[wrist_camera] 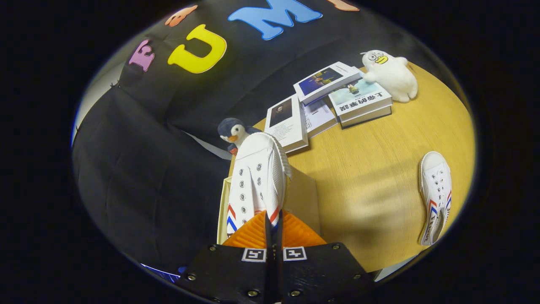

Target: Open the storage box then place both shoes into the box .Put the left shoe in first, then the right shoe, with the right side of both shoes facing outward in a uniform manner.

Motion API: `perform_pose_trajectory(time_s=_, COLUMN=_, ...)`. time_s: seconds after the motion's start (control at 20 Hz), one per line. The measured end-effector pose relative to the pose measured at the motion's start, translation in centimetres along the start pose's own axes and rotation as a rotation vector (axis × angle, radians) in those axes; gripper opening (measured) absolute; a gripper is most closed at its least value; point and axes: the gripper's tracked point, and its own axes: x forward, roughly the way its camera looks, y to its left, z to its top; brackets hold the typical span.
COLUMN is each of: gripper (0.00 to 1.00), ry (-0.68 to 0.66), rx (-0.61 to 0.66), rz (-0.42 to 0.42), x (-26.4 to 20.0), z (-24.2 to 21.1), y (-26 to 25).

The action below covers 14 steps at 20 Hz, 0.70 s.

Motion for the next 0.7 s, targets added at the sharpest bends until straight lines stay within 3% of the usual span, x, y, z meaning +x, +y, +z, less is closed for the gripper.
perform_pose_trajectory(time_s=0.7, gripper=0.00, ry=0.083, rx=-0.120, rz=-0.094, x=7.7, z=-5.8, y=4.6)
